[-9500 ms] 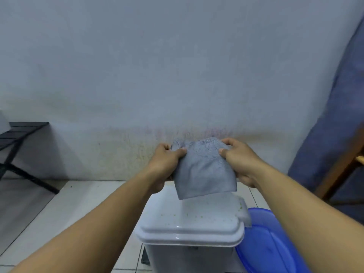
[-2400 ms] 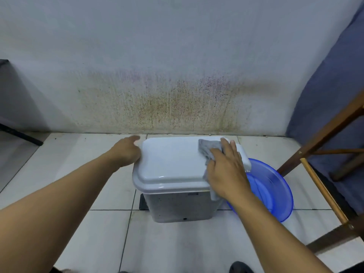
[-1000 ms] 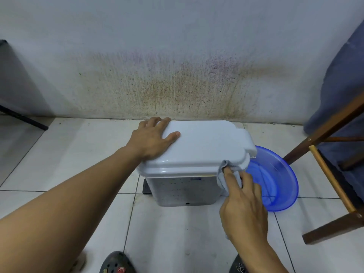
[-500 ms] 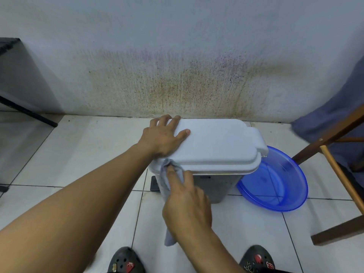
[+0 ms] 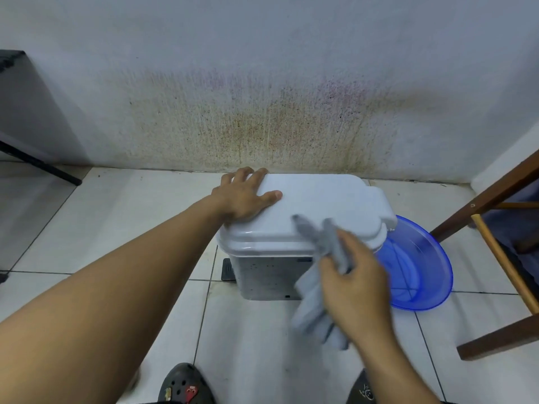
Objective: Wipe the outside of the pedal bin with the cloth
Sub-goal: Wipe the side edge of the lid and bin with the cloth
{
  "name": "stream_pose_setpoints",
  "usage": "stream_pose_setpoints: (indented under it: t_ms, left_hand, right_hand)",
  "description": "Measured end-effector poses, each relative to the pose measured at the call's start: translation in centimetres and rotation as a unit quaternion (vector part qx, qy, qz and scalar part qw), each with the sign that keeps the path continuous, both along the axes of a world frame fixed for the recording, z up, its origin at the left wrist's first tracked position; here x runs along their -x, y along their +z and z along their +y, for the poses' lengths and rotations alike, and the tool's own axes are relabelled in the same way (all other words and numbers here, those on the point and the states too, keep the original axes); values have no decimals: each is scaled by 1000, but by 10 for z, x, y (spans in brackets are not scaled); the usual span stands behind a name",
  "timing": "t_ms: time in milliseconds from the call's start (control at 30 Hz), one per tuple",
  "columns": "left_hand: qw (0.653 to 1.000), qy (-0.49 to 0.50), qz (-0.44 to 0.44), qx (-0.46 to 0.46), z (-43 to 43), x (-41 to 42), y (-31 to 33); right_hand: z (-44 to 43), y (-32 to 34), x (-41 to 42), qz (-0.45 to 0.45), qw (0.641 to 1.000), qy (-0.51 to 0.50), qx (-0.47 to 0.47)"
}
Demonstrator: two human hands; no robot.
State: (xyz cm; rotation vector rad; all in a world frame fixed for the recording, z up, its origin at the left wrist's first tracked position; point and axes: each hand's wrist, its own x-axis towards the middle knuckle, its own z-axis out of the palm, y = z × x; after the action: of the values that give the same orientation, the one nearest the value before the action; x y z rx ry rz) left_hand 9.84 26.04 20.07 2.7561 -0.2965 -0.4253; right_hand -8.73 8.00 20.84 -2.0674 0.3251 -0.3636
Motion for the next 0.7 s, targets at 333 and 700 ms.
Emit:
stream_pose_setpoints:
  t_ms: [333, 700]
  left_hand:
    - [1000, 10, 17, 12, 1, -1, 0]
    - [997, 10, -82, 14, 5, 7, -15]
  right_hand:
    - [27, -13, -34, 90, 939, 23, 331]
    - [40, -54, 3, 42, 941, 141, 304]
